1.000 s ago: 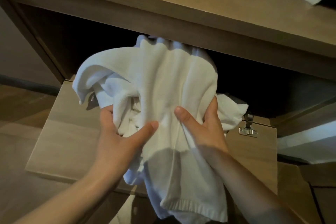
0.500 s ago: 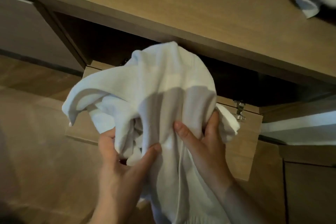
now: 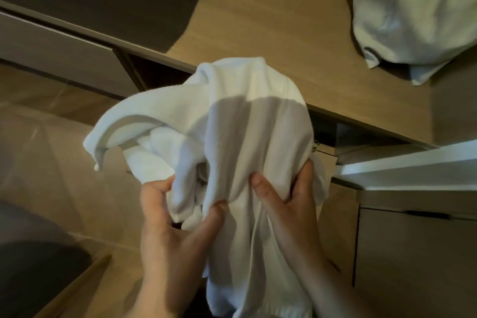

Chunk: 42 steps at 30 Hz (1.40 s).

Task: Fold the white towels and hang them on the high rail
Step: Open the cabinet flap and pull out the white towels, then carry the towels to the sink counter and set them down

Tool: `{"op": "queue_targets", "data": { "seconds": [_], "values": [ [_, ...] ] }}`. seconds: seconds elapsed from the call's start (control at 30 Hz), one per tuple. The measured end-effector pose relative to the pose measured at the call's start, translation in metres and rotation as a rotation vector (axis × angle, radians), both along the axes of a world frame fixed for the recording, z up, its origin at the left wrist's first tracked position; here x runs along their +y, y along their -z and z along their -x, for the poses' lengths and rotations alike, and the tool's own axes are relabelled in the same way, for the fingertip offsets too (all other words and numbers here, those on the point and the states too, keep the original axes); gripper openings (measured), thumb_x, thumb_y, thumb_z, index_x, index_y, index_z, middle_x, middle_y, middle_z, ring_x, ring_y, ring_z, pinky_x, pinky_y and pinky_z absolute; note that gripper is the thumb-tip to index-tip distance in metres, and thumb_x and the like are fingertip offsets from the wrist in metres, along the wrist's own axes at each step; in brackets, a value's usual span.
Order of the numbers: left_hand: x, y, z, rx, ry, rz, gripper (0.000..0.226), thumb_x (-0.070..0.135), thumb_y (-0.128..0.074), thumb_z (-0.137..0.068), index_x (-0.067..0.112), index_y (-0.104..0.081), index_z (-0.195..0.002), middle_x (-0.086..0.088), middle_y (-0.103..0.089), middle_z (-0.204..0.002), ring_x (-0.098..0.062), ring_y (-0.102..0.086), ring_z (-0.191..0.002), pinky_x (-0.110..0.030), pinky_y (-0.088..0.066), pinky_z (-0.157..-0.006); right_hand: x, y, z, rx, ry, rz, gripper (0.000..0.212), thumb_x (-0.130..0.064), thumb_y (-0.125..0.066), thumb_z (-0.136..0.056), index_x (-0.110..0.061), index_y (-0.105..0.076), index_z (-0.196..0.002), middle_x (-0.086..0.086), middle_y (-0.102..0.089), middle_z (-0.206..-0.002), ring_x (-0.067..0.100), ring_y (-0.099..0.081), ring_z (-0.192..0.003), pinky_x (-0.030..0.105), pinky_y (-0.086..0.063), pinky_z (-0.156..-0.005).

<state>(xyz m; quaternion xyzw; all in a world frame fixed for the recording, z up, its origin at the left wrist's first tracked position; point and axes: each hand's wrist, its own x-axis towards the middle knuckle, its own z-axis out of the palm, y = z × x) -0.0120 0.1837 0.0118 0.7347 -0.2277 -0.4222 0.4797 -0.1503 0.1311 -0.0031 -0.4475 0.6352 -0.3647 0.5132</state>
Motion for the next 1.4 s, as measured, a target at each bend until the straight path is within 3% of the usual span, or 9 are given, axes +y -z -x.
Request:
{"op": "queue_targets", "data": {
  "seconds": [0.1,0.23,0.37,0.43,0.57,0.73,0.87,1.03,1.4],
  "values": [
    [0.002,-0.058,-0.004,-0.038,0.037,-0.001,0.050,0.042,-0.077,-0.055,0.043,-0.045,-0.094,0.023,-0.066,-0.088,0.001,-0.065,-0.072,-0.031,-0.051,-0.066,0.000,-0.059,-0.001,-0.020,0.004,0.018,0.062,-0.041,-0.079,-0.075,-0.035,-0.043,-0.125,-0.028,-0.062,-0.104,-0.008,-0.063,-0.093,0.006,-0.049,-0.065],
    [-0.002,-0.144,-0.007,-0.075,0.053,0.060,0.053,0.023,-0.088,-0.067,0.036,-0.046,-0.096,0.017,-0.068,-0.082,0.000,-0.066,-0.067,-0.015,-0.051,-0.055,-0.002,-0.148,-0.004,-0.019,0.053,0.074,0.071,-0.037,-0.073,-0.073,-0.024,-0.042,-0.135,-0.020,-0.065,-0.106,-0.007,-0.064,-0.091,0.006,-0.048,-0.067],
    [-0.006,-0.248,-0.009,-0.009,0.035,0.109,0.056,0.035,-0.081,-0.058,0.042,-0.048,-0.102,0.014,-0.071,-0.087,-0.005,-0.070,-0.075,-0.030,-0.056,-0.064,-0.007,-0.249,-0.004,0.055,0.055,0.131,0.072,-0.059,-0.072,-0.065,-0.037,-0.038,-0.125,-0.034,-0.061,-0.103,-0.014,-0.060,-0.088,0.001,-0.043,-0.068],
    [-0.010,-0.299,-0.013,-0.019,0.045,0.143,0.057,0.038,-0.082,-0.058,0.047,-0.047,-0.102,0.021,-0.069,-0.088,0.001,-0.067,-0.073,-0.028,-0.052,-0.062,-0.011,-0.303,-0.008,0.093,0.065,0.134,0.093,-0.073,-0.065,-0.055,-0.045,-0.027,-0.134,-0.034,-0.053,-0.117,-0.009,-0.055,-0.099,0.013,-0.044,-0.088],
    [-0.018,-0.390,-0.016,-0.144,0.047,0.286,0.051,0.025,-0.086,-0.067,0.038,-0.046,-0.096,0.025,-0.062,-0.085,0.004,-0.061,-0.073,-0.015,-0.046,-0.056,-0.020,-0.397,-0.012,-0.011,0.063,0.210,0.113,-0.070,-0.074,-0.054,-0.037,-0.022,-0.149,-0.002,-0.043,-0.149,0.020,-0.048,-0.132,0.049,-0.041,-0.109],
    [-0.024,-0.498,-0.015,-0.196,0.010,0.405,0.049,0.039,-0.076,-0.056,0.038,-0.046,-0.094,0.022,-0.064,-0.083,0.003,-0.062,-0.072,-0.019,-0.046,-0.060,-0.027,-0.508,-0.010,-0.130,0.000,0.392,0.097,-0.058,-0.077,-0.066,-0.034,-0.028,-0.146,-0.009,-0.049,-0.144,0.011,-0.051,-0.129,0.044,-0.046,-0.106],
    [-0.022,-0.571,-0.010,-0.302,-0.015,0.528,0.050,0.040,-0.075,-0.055,0.037,-0.043,-0.094,0.032,-0.061,-0.089,0.010,-0.060,-0.075,-0.006,-0.043,-0.059,-0.029,-0.582,-0.006,-0.179,-0.027,0.528,0.098,-0.056,-0.076,-0.068,-0.027,-0.027,-0.148,-0.010,-0.048,-0.145,0.006,-0.049,-0.131,0.039,-0.044,-0.108],
    [-0.017,-0.627,-0.002,-0.388,-0.060,0.635,0.055,0.028,-0.088,-0.062,0.038,-0.043,-0.091,0.039,-0.057,-0.091,0.013,-0.059,-0.078,-0.004,-0.042,-0.060,-0.030,-0.641,0.000,-0.230,-0.039,0.680,0.100,-0.055,-0.075,-0.068,-0.032,-0.024,-0.151,-0.021,-0.047,-0.143,-0.010,-0.047,-0.125,0.009,-0.043,-0.098],
    [-0.010,-0.664,-0.017,-0.407,-0.123,0.679,0.051,0.023,-0.085,-0.065,0.036,-0.044,-0.091,0.033,-0.060,-0.090,0.010,-0.059,-0.079,-0.005,-0.041,-0.058,-0.037,-0.677,-0.020,-0.217,-0.121,0.743,0.107,-0.061,-0.071,-0.064,-0.025,-0.022,-0.152,-0.009,-0.044,-0.149,0.007,-0.044,-0.136,0.041,-0.038,-0.113]
  ]
}}
